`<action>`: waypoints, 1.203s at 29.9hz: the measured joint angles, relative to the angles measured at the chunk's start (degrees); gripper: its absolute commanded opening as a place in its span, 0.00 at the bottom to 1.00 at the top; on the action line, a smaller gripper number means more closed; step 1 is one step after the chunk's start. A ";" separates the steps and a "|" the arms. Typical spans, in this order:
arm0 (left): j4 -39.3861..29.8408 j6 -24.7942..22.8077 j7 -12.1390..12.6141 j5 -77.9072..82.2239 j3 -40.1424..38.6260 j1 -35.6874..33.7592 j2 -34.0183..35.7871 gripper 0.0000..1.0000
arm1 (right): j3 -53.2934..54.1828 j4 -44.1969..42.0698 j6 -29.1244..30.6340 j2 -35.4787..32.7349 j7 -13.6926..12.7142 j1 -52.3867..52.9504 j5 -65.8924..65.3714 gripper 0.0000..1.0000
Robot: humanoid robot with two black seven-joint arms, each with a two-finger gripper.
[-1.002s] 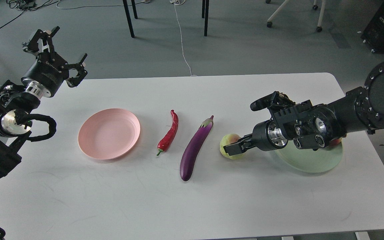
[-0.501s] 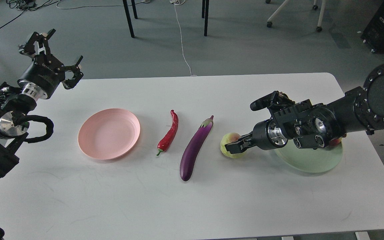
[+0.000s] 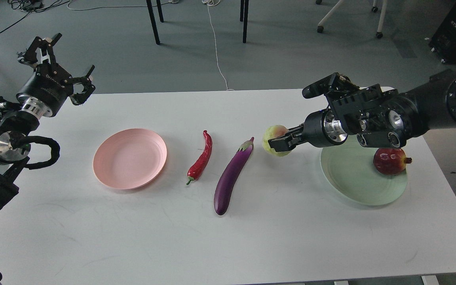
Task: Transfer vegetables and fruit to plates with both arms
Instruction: 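Carry the peach onto the green plate and release it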
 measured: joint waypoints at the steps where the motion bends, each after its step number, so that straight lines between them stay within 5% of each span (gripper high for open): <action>1: 0.00 0.00 0.00 0.00 0.00 0.00 0.00 0.98 | -0.74 1.06 -0.01 -1.33 0.00 0.14 -0.98 0.56; 17: -0.10 0.00 0.05 0.09 0.06 -0.10 -0.34 0.98 | -7.40 0.72 -1.09 -9.43 0.00 -3.88 -3.42 0.57; 29: -0.12 0.00 0.33 0.09 0.09 -0.10 -0.42 0.98 | -7.81 0.29 -2.30 -10.84 0.00 -5.85 -3.48 0.93; 36: -0.75 0.00 0.90 0.23 0.33 -0.79 -0.83 0.98 | -3.93 0.25 -2.34 -17.15 0.01 -5.25 -2.87 0.96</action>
